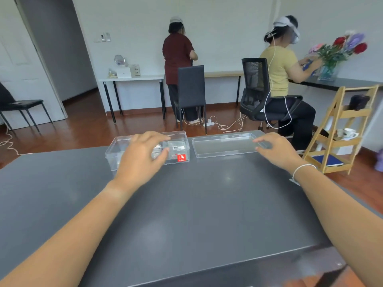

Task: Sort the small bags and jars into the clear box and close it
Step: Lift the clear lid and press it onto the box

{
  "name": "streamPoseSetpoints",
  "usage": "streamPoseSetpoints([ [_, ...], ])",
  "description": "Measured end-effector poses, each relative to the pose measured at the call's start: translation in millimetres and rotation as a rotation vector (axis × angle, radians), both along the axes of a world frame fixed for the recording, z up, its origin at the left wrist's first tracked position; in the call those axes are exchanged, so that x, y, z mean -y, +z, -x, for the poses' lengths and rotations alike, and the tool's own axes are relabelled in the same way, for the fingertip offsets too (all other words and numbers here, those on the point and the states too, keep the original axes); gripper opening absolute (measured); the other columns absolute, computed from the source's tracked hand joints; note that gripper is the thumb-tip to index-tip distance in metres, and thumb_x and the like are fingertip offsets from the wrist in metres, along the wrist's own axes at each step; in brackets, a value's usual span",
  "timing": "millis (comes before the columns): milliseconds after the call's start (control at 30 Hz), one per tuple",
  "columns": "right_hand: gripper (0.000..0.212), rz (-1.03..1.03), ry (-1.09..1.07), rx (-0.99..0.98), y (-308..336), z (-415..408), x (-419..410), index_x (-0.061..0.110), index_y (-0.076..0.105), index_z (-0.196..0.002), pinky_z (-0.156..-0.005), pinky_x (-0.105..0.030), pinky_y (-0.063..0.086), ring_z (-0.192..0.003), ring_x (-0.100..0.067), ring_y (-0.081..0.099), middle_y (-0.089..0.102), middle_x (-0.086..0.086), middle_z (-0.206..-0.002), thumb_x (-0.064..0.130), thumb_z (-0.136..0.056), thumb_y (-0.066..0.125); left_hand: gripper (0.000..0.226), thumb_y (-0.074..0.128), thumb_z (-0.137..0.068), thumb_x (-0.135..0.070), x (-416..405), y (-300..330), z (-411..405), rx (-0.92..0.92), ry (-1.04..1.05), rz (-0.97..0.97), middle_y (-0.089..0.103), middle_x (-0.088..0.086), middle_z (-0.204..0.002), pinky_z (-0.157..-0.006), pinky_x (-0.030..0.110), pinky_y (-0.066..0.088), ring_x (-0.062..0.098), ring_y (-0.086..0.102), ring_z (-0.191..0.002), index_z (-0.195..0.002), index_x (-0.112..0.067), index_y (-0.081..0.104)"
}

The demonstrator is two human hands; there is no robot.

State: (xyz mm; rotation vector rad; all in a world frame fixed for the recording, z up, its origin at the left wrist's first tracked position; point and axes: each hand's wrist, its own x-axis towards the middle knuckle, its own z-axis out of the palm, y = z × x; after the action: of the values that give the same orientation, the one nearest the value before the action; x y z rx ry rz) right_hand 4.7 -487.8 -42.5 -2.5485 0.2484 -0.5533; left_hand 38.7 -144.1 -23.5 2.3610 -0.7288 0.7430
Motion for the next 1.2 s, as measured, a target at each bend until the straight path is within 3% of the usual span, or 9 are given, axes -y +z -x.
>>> streamPoseSetpoints([
  [100, 0.025, -0.017, 0.006, -0.012, -2, 1, 2, 0.017, 0.066, -0.107, -0.106, -0.037, 0.033, -0.118, -0.028, 0.048, 0.054, -0.01, -0.126, 0.016, -0.082, 0.061, 0.03, 0.054, -0.086, -0.028, 45, -6, 8, -0.095, -0.074, -0.094, 0.059, -0.003, -0.122, -0.089, 0.03, 0.04, 0.021, 0.05, -0.112, -0.116, -0.026, 0.059],
  [200, 0.023, -0.032, 0.005, -0.041, -5, 1, 4, 0.018, 0.066, -0.105, -0.103, -0.033, 0.033, -0.118, -0.027, 0.047, 0.052, -0.01, -0.126, 0.015, -0.083, 0.06, 0.033, 0.05, -0.088, -0.031, 82, -10, 11, -0.176, -0.108, -0.147, 0.056, -0.004, -0.125, -0.077, 0.027, 0.042, 0.018, 0.056, -0.095, -0.121, -0.028, 0.055],
  [333, 0.02, -0.028, -0.015, -0.068, -7, -1, 6, 0.017, 0.066, -0.103, -0.104, -0.035, 0.032, -0.12, -0.03, 0.045, 0.051, -0.011, -0.127, 0.013, -0.085, 0.057, 0.041, 0.046, -0.09, -0.03, 110, -18, 6, -0.231, -0.049, -0.289, 0.046, -0.003, -0.138, -0.088, 0.033, 0.043, 0.022, 0.053, -0.116, -0.131, -0.025, 0.045],
  [533, 0.014, -0.029, -0.047, -0.065, -7, -6, 7, 0.014, 0.066, -0.088, -0.094, -0.031, 0.038, -0.108, -0.029, 0.053, 0.056, -0.012, -0.118, 0.011, -0.087, 0.053, 0.039, 0.043, -0.091, -0.024, 117, -24, -1, -0.231, 0.015, -0.344, 0.05, 0.004, -0.134, -0.087, 0.036, 0.046, 0.027, 0.052, -0.116, -0.13, -0.02, 0.047],
  [733, 0.015, -0.204, -0.085, 0.036, -2, -6, 12, 0.011, 0.064, -0.086, -0.081, -0.024, 0.035, -0.089, -0.019, 0.049, 0.061, -0.013, -0.111, 0.007, -0.088, 0.049, 0.039, 0.044, -0.091, -0.02, 110, -24, -6, -0.212, 0.011, -0.271, 0.051, 0.001, -0.133, -0.086, 0.034, 0.045, 0.024, 0.054, -0.112, -0.129, -0.022, 0.049],
  [967, 0.011, -0.288, -0.096, 0.184, 8, 1, 11, 0.018, 0.057, -0.084, -0.083, -0.028, 0.035, -0.094, -0.016, 0.046, 0.057, -0.008, -0.114, 0.012, -0.09, 0.049, 0.03, 0.05, -0.089, -0.017, 105, -20, -6, -0.056, -0.024, -0.093, 0.059, 0.0, -0.119, -0.074, 0.027, 0.04, 0.022, 0.053, -0.107, -0.118, -0.02, 0.059],
  [1200, 0.012, -0.402, -0.004, 0.317, 13, 2, -3, 0.02, 0.058, -0.084, -0.084, -0.027, 0.038, -0.098, -0.021, 0.053, 0.06, -0.006, -0.109, 0.01, -0.088, 0.051, 0.023, 0.057, -0.087, -0.018, 82, -4, -7, 0.099, 0.025, 0.06, 0.063, -0.003, -0.119, -0.074, 0.025, 0.039, 0.023, 0.054, -0.104, -0.109, -0.019, 0.065],
])
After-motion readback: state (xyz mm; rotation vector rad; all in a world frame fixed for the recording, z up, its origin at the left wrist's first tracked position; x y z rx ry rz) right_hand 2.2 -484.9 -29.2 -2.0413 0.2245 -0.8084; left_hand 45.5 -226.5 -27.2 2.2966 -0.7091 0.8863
